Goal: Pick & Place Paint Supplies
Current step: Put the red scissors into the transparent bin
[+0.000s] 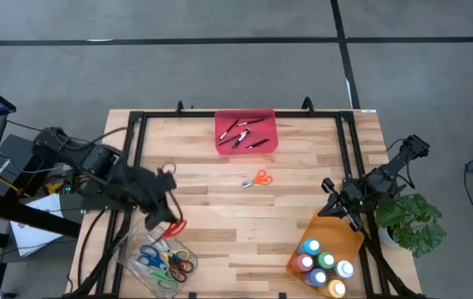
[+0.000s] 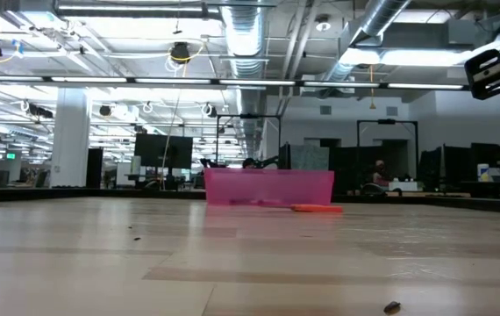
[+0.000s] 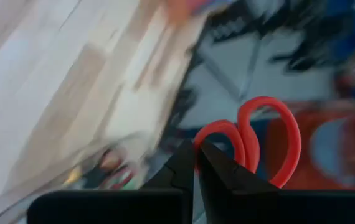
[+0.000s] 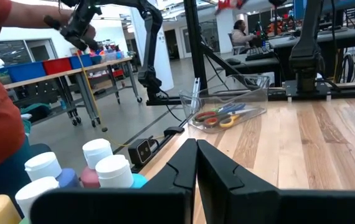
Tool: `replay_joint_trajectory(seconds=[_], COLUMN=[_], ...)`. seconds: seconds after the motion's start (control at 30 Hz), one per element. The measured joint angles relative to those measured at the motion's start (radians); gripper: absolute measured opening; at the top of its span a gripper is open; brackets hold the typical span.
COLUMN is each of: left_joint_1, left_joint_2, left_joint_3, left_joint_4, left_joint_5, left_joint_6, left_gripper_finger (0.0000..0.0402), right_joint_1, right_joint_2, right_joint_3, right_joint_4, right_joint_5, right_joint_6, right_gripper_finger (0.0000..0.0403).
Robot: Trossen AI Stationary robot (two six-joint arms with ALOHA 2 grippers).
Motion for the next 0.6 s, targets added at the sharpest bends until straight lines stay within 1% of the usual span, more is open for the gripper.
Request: replay_joint_trajectory(seconds=[0.1,0.23,0.6], left_joint_1=[-0.051,-0.115,-0.185], left_joint_2=[0.030,0.077,0.253], left_joint_3=[0.000,0.000,0.000], left_joint_4=[-0.088,-0.170,-0.176], left_joint_5=[-0.001,-0.001,-0.007], left_joint_6=[0.047,0.148,0.362], left_gripper_finger=[0.0004,0.0005,0.0006], right_joint_1=[0.000,0.000,0.000], right_joint_2=[0.000,0.000,0.000], right_joint_3=[0.000,0.000,0.000], right_joint_4=[0.000,0.000,0.000], right_joint_5=[0.000,0.000,0.000], right_joint_6=[0.000,0.000,0.000], right_gripper_finger=[0.0008,0.0008,0.0008])
